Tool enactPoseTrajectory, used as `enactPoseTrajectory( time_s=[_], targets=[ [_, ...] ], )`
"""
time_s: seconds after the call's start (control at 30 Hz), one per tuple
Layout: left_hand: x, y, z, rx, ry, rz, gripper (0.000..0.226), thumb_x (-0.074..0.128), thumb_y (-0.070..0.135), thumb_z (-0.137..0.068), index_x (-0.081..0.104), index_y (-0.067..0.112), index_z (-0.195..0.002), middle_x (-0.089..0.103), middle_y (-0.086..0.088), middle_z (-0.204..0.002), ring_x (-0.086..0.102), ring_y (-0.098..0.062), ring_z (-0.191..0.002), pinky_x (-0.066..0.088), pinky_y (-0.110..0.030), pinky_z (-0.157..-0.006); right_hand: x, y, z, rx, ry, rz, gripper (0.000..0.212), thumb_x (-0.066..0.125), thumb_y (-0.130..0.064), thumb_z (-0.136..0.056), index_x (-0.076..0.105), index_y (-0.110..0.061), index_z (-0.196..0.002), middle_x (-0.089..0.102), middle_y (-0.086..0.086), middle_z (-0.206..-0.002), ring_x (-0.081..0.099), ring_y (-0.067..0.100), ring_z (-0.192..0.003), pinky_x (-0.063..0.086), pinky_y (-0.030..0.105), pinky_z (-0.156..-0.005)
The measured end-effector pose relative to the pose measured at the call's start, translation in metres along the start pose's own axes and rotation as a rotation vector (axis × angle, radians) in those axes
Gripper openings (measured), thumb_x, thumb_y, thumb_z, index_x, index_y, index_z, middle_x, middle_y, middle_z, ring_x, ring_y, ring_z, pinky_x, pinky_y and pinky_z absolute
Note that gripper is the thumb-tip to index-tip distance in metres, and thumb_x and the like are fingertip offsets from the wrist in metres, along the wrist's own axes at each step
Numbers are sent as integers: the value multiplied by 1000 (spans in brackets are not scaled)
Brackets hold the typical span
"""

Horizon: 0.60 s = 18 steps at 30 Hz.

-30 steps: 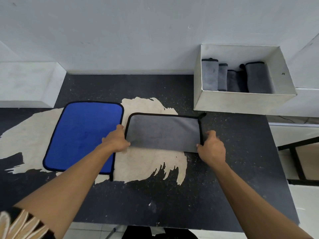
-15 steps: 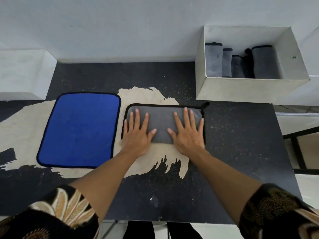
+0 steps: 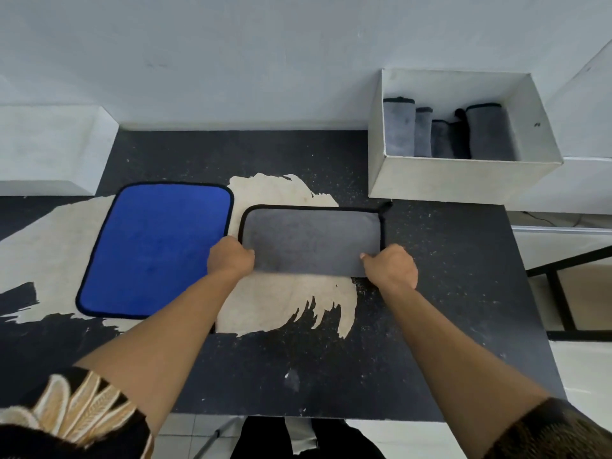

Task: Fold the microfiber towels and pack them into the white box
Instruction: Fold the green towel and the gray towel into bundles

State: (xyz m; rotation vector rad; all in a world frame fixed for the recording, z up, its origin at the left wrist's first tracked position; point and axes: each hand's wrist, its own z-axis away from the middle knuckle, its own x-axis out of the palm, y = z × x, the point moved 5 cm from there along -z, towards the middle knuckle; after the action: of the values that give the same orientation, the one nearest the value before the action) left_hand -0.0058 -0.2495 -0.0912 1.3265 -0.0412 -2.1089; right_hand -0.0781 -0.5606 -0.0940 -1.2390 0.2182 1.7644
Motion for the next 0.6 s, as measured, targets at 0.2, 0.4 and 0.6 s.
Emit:
enactPoseTrajectory(
  time_s=[0.2,0.4,0.6],
  targets=[
    [4,-13,24,-11,-240,18,19,69,19,-88,53,12,-80,58,-8,-91,54,-18,-75,50,-33,-72,-10,33,1,63,-155,-177,21,73,-26,-79,64,-7,-83,70,8,-77,70,25,-70,61,40,-70],
    [5,-12,60,-32,-104,-258,37,71,29,-86,57,5,-111,61,-11,-111,61,-24,-90,51,-35,-70,-14,46,13,51,-148,-146,15,69,-25,-81,66,-10,-82,71,7,-66,71,23,-61,62,41,-63],
    [18,76,93,353,23,-99,46,64,40,-91,55,16,-128,60,-3,-123,57,-24,-113,50,-40,-92,-24,39,27,-78,-48,-116,12,63,-22,-88,59,-11,-93,62,5,-84,60,24,-79,42,29,-64]
  ],
)
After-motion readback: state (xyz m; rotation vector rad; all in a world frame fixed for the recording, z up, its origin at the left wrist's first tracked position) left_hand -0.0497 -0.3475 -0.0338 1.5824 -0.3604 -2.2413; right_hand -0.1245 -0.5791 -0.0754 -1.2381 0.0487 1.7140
